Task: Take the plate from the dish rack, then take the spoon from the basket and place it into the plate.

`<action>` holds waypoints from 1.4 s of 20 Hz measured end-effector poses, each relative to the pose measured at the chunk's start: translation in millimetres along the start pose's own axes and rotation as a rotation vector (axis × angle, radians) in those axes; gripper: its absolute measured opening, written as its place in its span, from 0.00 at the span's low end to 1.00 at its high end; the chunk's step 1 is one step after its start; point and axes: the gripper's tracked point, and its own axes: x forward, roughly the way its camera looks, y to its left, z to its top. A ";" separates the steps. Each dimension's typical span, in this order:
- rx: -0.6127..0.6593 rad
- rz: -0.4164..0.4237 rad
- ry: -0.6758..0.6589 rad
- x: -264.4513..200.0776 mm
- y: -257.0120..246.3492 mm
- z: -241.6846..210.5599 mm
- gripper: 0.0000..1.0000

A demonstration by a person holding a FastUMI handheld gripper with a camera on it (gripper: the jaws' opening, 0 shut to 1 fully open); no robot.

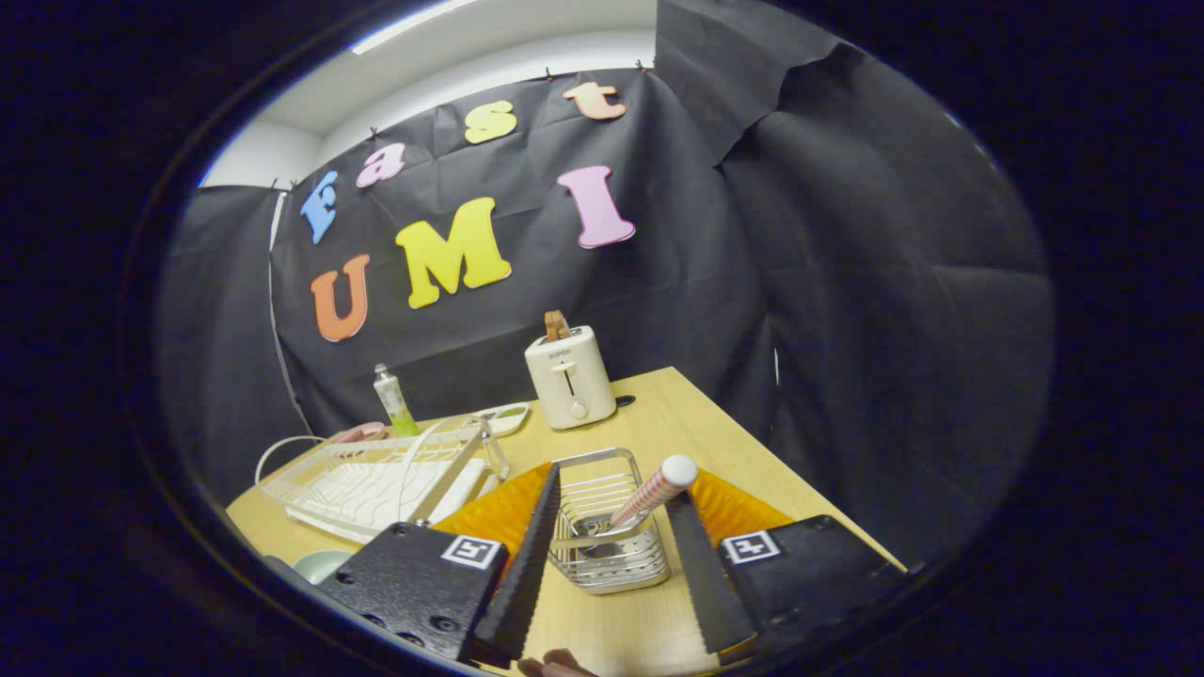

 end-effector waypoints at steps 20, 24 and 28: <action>-0.105 -0.077 -0.194 -65.8 45.7 115.2 0.15; -0.068 -0.006 -0.187 -106.7 91.1 127.6 0.14; -0.113 0.062 -0.164 -139.5 141.4 114.2 0.15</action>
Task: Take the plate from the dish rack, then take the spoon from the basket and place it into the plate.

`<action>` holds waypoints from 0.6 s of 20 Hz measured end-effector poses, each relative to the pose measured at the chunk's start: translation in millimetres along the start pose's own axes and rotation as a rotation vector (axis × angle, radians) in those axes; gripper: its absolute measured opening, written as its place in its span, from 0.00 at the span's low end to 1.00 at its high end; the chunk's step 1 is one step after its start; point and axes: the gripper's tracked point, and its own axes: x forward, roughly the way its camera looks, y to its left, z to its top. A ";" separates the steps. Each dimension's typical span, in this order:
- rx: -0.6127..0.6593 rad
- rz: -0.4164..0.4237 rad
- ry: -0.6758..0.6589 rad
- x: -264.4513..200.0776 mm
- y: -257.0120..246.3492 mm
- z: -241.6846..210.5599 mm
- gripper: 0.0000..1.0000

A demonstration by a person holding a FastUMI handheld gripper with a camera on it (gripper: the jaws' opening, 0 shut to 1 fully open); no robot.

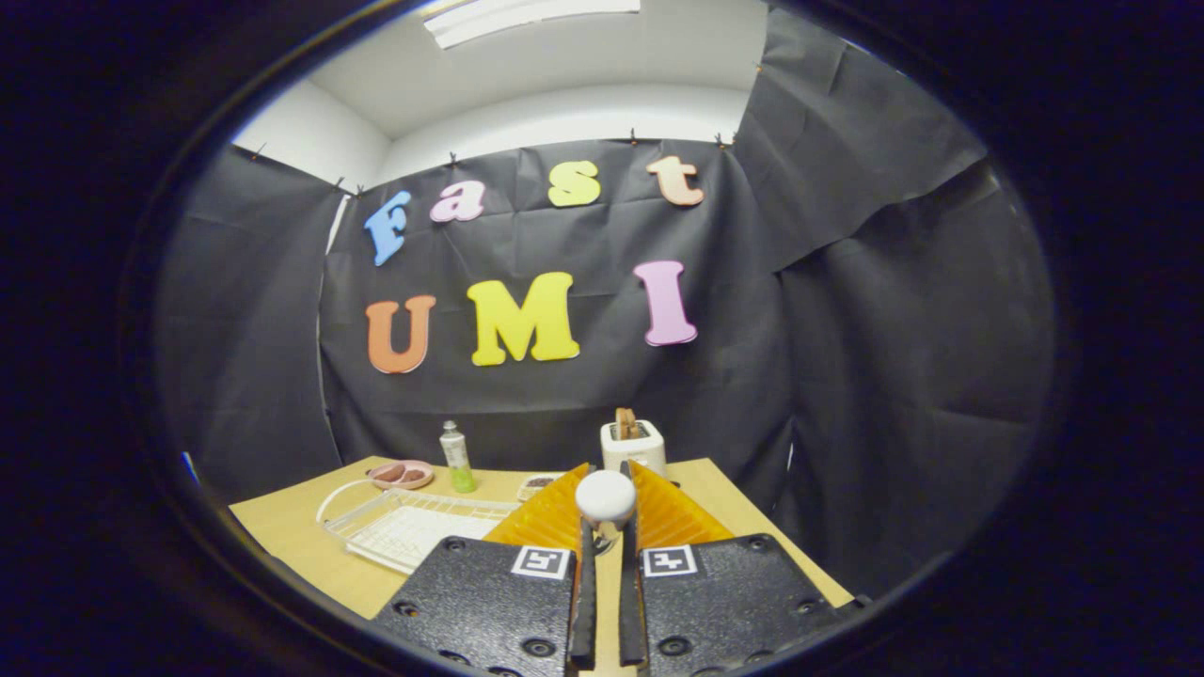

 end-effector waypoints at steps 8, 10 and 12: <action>-0.058 0.204 0.119 -40.2 123.6 -86.0 0.16; -0.053 0.234 0.156 -39.7 145.9 -110.0 0.16; -0.051 0.236 0.183 -35.9 156.1 -130.5 0.16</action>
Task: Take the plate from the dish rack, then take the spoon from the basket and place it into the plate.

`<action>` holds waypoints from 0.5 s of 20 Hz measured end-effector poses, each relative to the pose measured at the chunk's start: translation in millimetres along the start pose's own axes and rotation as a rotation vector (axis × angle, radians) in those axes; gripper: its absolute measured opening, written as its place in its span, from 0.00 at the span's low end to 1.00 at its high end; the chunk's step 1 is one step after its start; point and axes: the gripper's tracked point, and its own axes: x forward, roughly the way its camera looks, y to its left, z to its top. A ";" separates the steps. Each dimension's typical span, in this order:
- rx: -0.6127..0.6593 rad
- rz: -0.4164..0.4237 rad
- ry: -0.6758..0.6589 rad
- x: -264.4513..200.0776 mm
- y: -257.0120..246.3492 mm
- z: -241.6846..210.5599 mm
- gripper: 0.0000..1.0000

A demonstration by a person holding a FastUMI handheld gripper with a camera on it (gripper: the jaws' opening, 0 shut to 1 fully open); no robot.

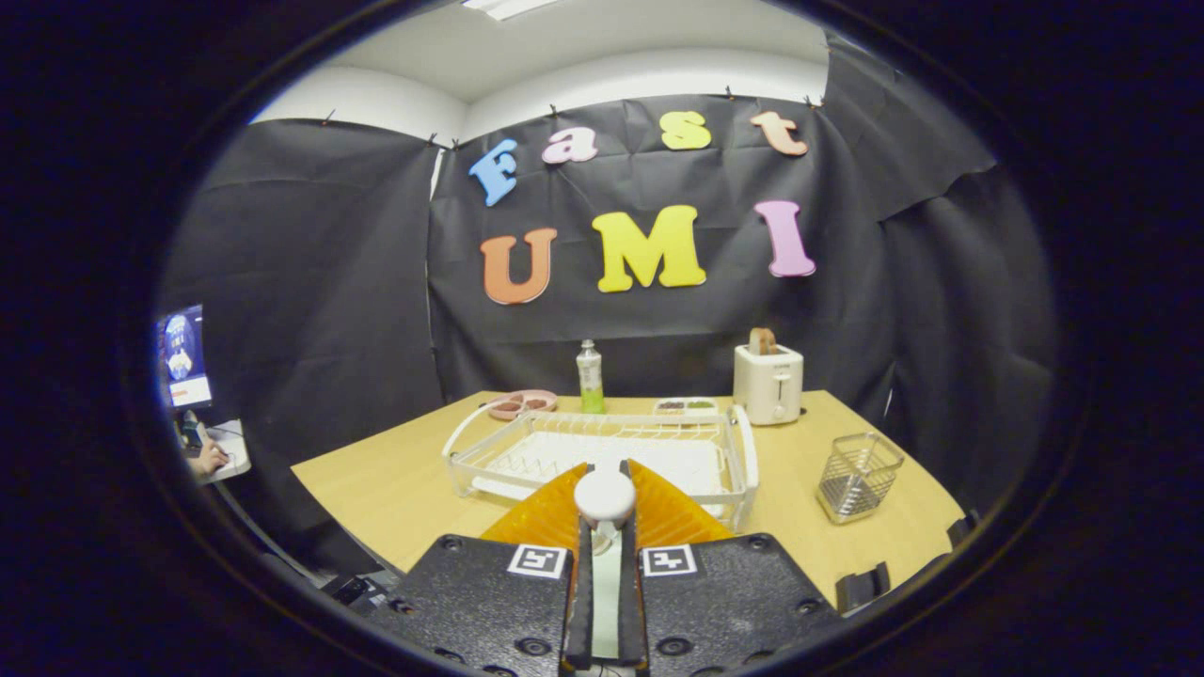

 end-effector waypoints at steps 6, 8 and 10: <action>0.030 -0.003 0.065 18.3 3.6 -36.3 0.16; 0.039 0.000 0.089 23.0 3.6 -45.1 0.16; 0.068 0.021 0.117 24.7 8.8 -53.1 0.16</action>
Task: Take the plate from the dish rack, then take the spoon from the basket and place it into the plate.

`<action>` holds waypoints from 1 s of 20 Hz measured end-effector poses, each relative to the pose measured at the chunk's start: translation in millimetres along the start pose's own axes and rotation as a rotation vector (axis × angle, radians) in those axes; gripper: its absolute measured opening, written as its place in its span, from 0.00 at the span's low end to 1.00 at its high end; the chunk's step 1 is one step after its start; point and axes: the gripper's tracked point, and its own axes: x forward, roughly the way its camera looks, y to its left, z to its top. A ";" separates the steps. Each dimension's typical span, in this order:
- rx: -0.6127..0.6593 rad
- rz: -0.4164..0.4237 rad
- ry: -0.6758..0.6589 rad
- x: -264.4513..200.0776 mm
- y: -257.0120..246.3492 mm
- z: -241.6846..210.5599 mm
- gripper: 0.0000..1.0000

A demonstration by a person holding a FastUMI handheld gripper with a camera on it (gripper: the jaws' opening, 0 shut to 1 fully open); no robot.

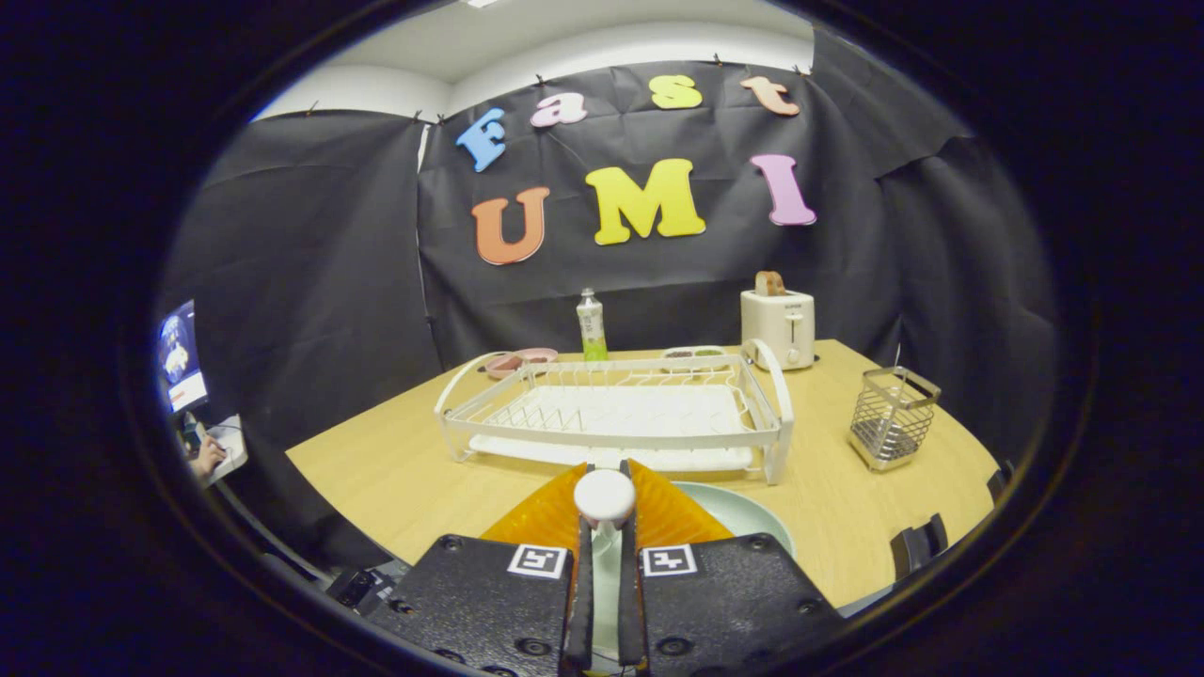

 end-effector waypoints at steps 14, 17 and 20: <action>0.078 -0.222 0.140 17.1 -51.7 -4.3 0.44; 0.025 -0.293 0.054 2.7 -63.8 18.9 0.73; 0.007 -0.296 0.010 -15.0 -64.3 35.1 1.00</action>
